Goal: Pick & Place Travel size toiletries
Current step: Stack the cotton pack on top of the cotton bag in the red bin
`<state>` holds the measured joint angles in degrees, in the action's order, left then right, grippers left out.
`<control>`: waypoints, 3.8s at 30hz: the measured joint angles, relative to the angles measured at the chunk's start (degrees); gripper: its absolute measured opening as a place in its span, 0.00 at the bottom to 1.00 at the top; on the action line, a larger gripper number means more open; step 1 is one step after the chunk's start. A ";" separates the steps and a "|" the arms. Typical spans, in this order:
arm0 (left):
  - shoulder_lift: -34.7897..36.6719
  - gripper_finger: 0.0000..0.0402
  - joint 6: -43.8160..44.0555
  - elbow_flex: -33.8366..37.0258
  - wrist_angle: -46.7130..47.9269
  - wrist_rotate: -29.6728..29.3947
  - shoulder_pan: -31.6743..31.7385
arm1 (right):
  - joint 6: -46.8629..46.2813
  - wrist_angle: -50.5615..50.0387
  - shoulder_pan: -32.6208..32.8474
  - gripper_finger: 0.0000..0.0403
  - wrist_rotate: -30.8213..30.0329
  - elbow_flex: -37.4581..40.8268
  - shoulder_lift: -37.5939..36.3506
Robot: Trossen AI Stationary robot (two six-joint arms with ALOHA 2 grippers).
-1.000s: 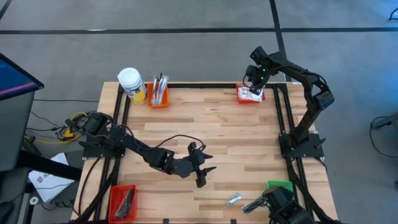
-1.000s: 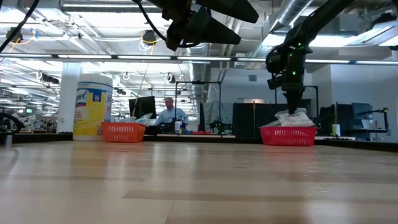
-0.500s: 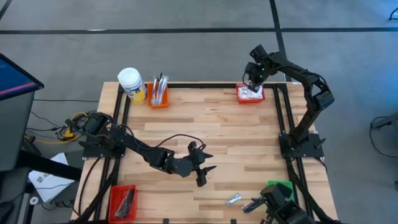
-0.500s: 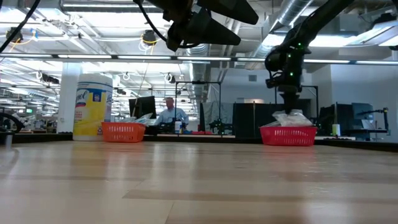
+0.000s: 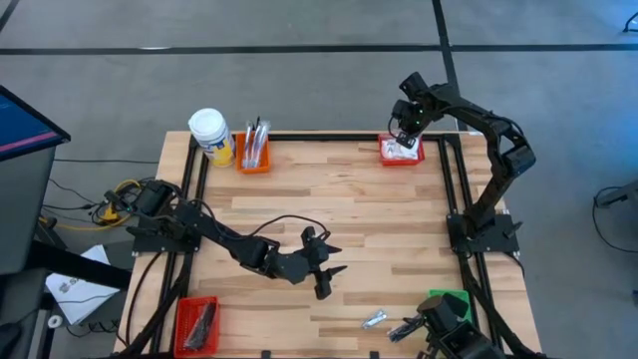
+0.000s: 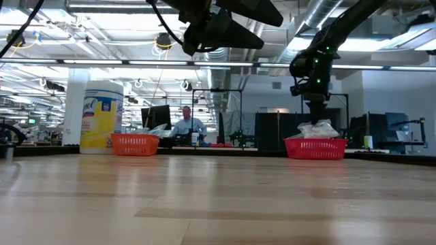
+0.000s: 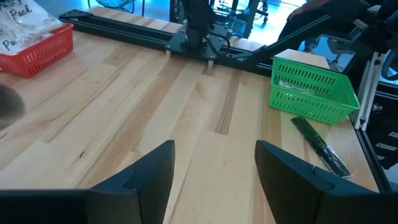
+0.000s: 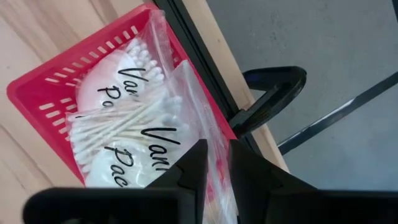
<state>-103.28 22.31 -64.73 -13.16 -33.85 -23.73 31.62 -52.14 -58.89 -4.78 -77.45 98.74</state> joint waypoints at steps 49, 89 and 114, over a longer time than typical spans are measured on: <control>0.02 0.53 -0.68 0.00 -0.16 0.00 0.00 | -8.20 -7.87 7.02 0.02 8.20 -0.04 -9.31; 0.02 0.53 -0.90 0.00 0.08 0.00 -0.33 | -12.20 -1.79 0.01 0.00 -2.43 5.60 0.33; 0.02 0.53 -0.98 0.00 0.12 0.00 -0.33 | -14.65 -1.23 1.31 0.00 -4.18 3.61 -6.73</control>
<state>-103.26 21.32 -64.73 -13.04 -33.85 -24.05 16.97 -53.37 -57.58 -8.96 -73.84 92.00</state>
